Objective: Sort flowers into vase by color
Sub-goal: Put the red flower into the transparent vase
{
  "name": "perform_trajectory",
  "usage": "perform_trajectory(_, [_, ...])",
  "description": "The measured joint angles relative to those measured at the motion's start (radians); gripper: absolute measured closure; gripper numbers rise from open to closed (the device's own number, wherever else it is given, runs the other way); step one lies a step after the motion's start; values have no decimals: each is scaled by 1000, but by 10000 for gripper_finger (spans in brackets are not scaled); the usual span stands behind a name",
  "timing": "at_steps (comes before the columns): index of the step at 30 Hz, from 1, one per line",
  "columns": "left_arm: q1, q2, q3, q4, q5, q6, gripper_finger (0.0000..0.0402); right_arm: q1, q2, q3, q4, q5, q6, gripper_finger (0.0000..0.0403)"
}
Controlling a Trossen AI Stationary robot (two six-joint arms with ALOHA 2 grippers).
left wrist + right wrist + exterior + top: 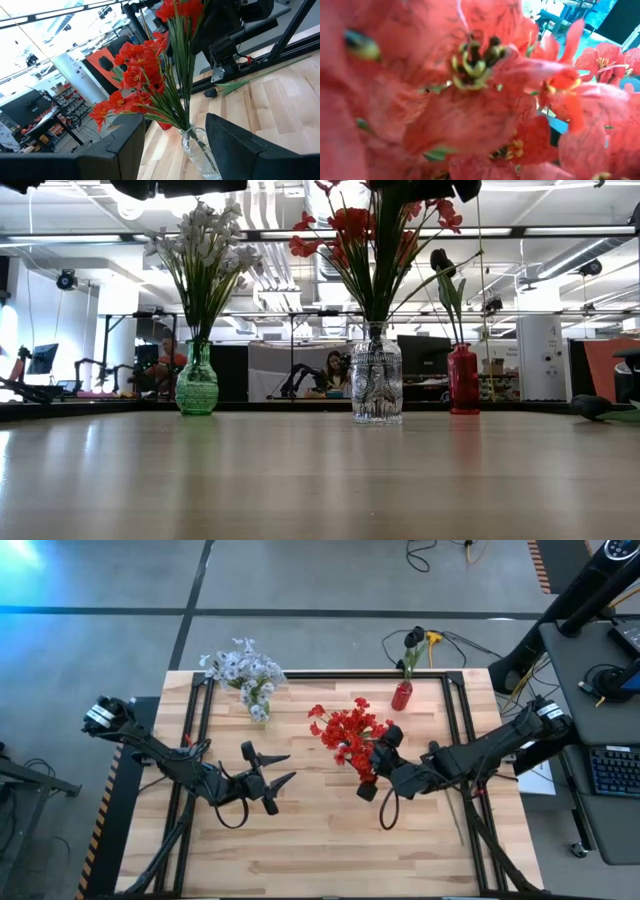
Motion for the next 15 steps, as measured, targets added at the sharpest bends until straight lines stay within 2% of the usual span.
perform_trajectory(15, [0, 0, 0, 4, 0, 0, 210, -33, 10, -2, 5, -7, 47, 205])
